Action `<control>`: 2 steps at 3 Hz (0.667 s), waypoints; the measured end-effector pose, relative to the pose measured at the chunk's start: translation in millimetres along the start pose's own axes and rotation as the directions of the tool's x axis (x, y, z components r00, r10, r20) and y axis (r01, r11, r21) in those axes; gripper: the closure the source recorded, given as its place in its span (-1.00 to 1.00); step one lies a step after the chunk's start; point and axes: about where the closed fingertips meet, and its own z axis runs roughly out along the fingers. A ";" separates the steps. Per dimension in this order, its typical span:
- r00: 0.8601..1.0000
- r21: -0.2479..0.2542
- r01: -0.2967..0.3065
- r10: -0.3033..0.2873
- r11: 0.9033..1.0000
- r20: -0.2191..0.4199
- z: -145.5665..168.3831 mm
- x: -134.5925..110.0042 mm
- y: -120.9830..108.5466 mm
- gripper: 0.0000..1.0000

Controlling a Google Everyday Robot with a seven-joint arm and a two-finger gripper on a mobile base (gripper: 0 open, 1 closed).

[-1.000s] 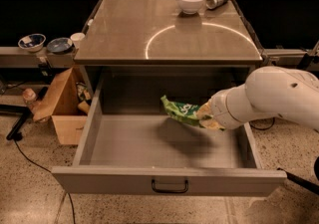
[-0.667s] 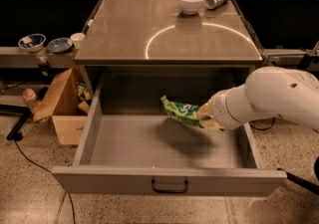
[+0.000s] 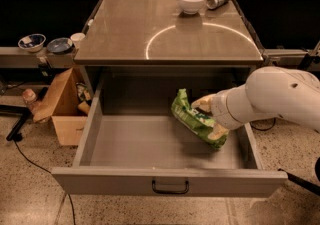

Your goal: Place green rice chip bag into top drawer

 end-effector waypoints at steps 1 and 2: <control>1.000 0.000 0.000 0.000 1.000 0.000 0.0 0.0 0.0 -1.00; 1.000 0.000 0.000 0.000 1.000 0.000 0.0 0.0 0.0 -1.00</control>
Offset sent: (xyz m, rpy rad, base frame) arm 0.0000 0.0000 0.0000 0.0000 0.0000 0.0000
